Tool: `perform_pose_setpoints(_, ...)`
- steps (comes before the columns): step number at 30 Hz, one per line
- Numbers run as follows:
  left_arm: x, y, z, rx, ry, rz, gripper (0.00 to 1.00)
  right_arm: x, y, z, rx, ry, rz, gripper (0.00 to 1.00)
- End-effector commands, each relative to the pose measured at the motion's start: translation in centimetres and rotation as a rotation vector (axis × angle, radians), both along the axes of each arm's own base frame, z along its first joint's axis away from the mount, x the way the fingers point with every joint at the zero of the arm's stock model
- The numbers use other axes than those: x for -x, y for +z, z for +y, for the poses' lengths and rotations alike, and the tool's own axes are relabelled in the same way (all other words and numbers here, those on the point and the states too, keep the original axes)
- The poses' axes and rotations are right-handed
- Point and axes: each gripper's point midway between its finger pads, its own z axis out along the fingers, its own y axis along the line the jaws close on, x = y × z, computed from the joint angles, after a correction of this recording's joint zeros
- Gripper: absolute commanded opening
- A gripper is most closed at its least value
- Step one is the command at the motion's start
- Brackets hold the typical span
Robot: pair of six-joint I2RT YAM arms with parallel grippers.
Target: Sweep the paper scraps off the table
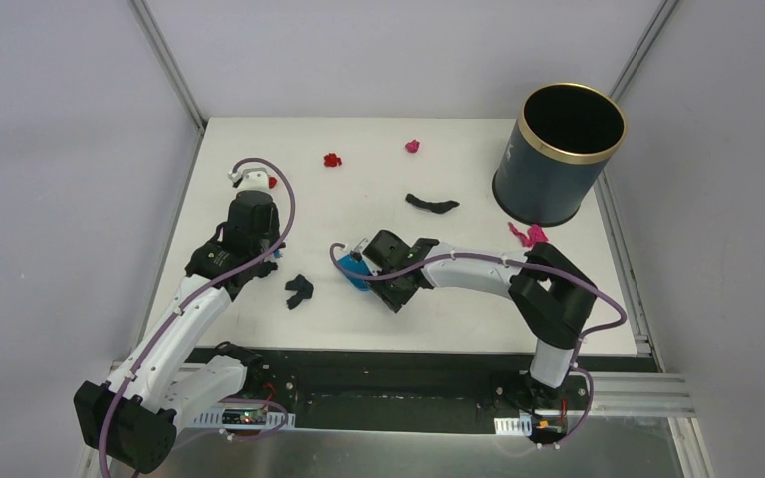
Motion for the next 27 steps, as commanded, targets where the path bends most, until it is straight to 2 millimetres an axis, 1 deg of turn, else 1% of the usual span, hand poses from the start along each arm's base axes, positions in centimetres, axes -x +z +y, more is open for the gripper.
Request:
perform_pose_setpoints(1,-0.8,0.9,-0.5,0.035,-0.013,-0.048,0.00,-1.4,-0.4,-0.6,-0.017,0.040,-0.091,0.44)
perform_pose_setpoints(5,-0.9,0.8,-0.8,0.042,-0.026,-0.042,0.00,-1.1,-0.9,-0.7,-0.047,0.072,-0.096,0.43)
perform_pose_setpoints(9,-0.9,0.9,-1.0,0.047,-0.037,-0.042,0.00,-1.8,-0.2,-0.9,-0.084,0.080,-0.135,0.39)
perform_pose_setpoints(13,-0.9,0.8,-1.3,0.055,-0.054,-0.036,0.00,-3.0,0.0,-1.7,-0.098,0.055,-0.147,0.37)
perform_pose_setpoints(16,-0.9,0.6,-1.5,0.057,-0.062,-0.029,0.00,-3.6,0.3,-2.5,-0.097,0.051,-0.132,0.21)
perform_pose_setpoints(17,-0.9,0.6,-1.6,0.058,-0.066,-0.028,0.00,-3.6,0.8,-2.7,-0.109,0.059,-0.112,0.17)
perform_pose_setpoints(19,-0.9,0.5,-1.8,0.065,-0.078,-0.024,0.00,-4.0,2.5,-3.3,-0.130,0.066,-0.106,0.12)
perform_pose_setpoints(21,-1.0,0.4,-2.2,0.072,-0.097,-0.020,0.00,-4.2,4.7,-4.3,-0.152,0.089,-0.108,0.09)
perform_pose_setpoints(23,-1.1,0.4,-2.6,0.084,-0.117,-0.018,0.00,-3.9,7.0,-5.3,-0.168,0.112,-0.107,0.08)
perform_pose_setpoints(25,-1.1,0.4,-3.1,0.092,-0.146,-0.018,0.00,-3.5,9.2,-6.8,-0.164,0.119,-0.119,0.05)
perform_pose_setpoints(27,-1.2,0.4,-4.0,0.107,-0.193,-0.018,0.00,-3.6,11.0,-8.9,-0.158,0.089,-0.144,0.05)
